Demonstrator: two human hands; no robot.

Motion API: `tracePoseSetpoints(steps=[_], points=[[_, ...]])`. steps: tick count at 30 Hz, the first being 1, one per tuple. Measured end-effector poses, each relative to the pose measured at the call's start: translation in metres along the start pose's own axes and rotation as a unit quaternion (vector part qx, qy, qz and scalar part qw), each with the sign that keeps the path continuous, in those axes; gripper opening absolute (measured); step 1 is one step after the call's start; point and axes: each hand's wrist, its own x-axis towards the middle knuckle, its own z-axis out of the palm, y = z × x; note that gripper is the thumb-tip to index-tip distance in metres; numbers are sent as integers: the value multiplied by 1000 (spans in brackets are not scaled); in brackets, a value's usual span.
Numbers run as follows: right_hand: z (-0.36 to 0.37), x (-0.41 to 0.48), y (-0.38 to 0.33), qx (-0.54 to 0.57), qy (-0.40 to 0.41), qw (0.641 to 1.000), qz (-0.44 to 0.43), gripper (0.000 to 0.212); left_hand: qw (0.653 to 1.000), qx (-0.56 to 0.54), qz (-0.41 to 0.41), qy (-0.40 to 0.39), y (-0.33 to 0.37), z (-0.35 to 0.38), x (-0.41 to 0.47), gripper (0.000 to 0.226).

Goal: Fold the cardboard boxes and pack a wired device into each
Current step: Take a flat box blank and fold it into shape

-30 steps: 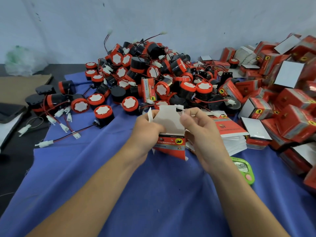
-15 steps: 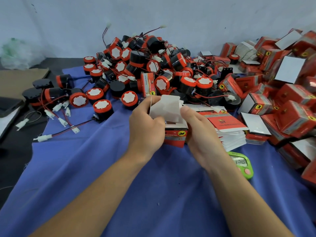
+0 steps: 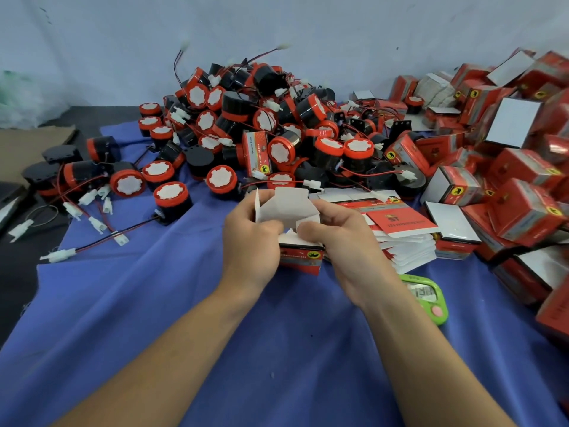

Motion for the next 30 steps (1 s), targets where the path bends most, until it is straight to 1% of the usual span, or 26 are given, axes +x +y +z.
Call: tracePoseSetpoints(steps=[2, 4, 6, 8, 9, 10, 13, 16, 20, 23, 26, 28, 30], points=[[1, 0, 1, 18, 6, 1000, 2, 39, 999, -34, -9, -14, 0, -1, 0, 36], [1, 0, 1, 54, 15, 998, 1, 40, 994, -92, -4, -52, 0, -1, -1, 30], [0, 1, 2, 94, 24, 995, -3, 40, 984, -151, 0, -91, -1, -1, -2, 33], [-1, 2, 3, 129, 43, 991, -1, 47, 978, -186, -35, -87, -1, 0, -2, 42], [-1, 3, 3, 144, 57, 988, 2, 53, 977, -188, -51, -84, 0, 0, -2, 46], [0, 3, 3, 152, 72, 986, 6, 53, 977, -182, -60, -88, 0, 0, -1, 46], [2, 3, 1, 152, 114, 982, 19, 33, 977, -163, -52, -129, 2, -2, 2, 33], [5, 0, -1, 126, 113, 985, 19, 29, 974, -159, -42, -155, 3, -4, 4, 28], [9, -1, -2, 117, 121, 986, 18, 28, 973, -160, -42, -158, 1, -6, 6, 34], [11, -1, -3, 100, 117, 988, 11, 30, 978, -135, -39, -153, -2, -7, 6, 44], [10, -1, -3, 137, 98, 985, 21, 40, 980, -147, -42, -124, -4, -6, 8, 45], [5, 0, -3, 153, 64, 985, 41, 38, 979, -166, -50, -111, -3, -5, 10, 49], [-2, 1, -2, 169, 45, 983, 63, 32, 978, -166, -55, -113, -3, -7, 11, 49]])
